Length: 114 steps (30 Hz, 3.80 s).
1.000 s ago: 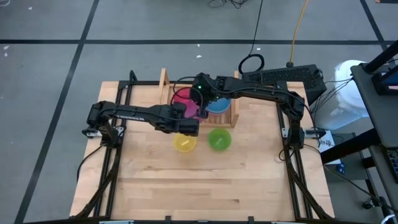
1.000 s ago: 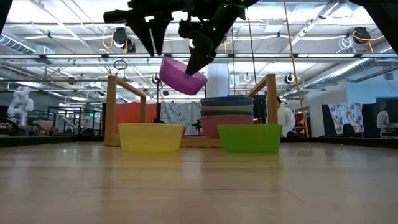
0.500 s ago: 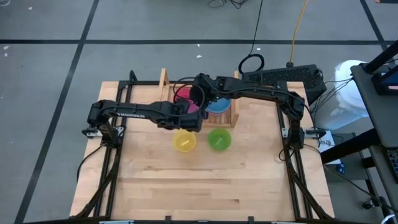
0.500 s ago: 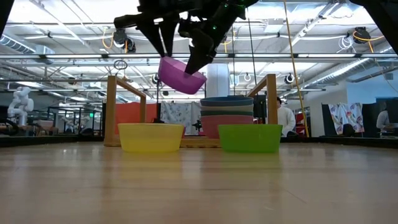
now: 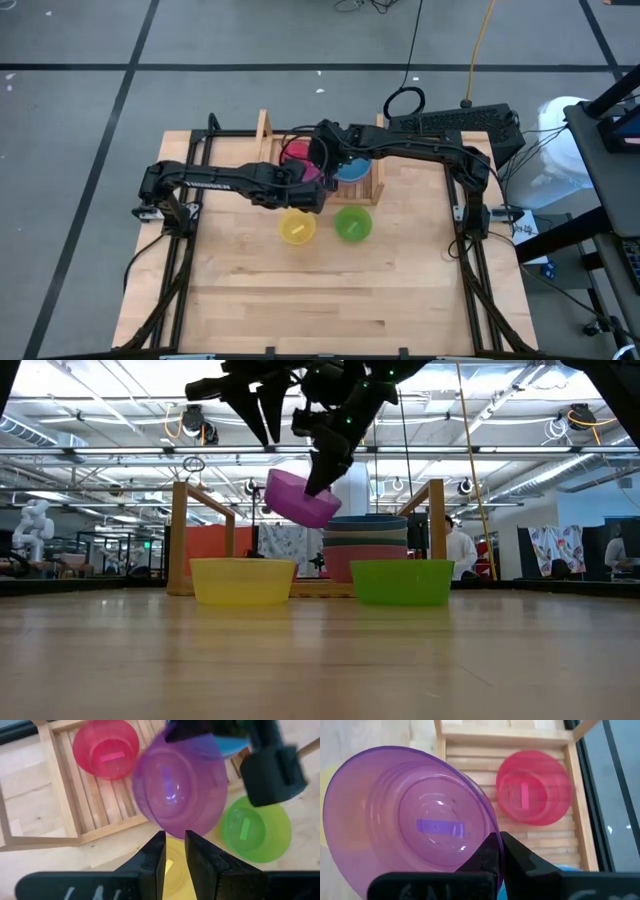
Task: Place and stack bowls onto a shelf
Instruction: Stack the violet bowl into the red bowl on the shelf
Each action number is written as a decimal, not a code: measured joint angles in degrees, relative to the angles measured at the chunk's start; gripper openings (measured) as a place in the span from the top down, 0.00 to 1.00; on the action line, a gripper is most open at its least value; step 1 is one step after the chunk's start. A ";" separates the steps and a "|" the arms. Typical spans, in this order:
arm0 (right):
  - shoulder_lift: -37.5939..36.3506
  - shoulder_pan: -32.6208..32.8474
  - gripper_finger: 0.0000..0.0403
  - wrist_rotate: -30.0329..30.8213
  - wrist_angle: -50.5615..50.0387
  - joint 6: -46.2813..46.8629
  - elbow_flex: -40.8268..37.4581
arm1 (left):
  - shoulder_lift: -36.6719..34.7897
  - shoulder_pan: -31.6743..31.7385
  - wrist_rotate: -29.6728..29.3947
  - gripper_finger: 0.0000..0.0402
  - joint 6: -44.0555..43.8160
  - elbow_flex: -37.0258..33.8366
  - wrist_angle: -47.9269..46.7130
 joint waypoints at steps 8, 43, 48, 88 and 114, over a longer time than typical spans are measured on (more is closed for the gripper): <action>0.00 0.06 1.00 -0.04 2.19 0.61 -1.74 | -0.56 0.75 -0.39 0.80 -0.15 0.10 -0.35; 0.00 0.11 1.00 -1.75 4.11 -0.44 -1.33 | -0.45 2.47 2.66 0.80 0.68 -2.29 -1.31; 0.00 0.11 1.00 -1.73 4.11 -0.98 -1.33 | -0.45 3.05 3.07 0.80 1.67 -2.29 -1.35; -0.02 1.20 1.00 -4.52 4.17 -9.34 -1.33 | -0.54 8.15 15.18 0.80 16.35 -2.26 0.83; -0.04 -1.29 1.00 -10.70 6.20 -1.88 1.63 | -12.91 5.05 6.07 0.80 18.34 -2.02 -7.25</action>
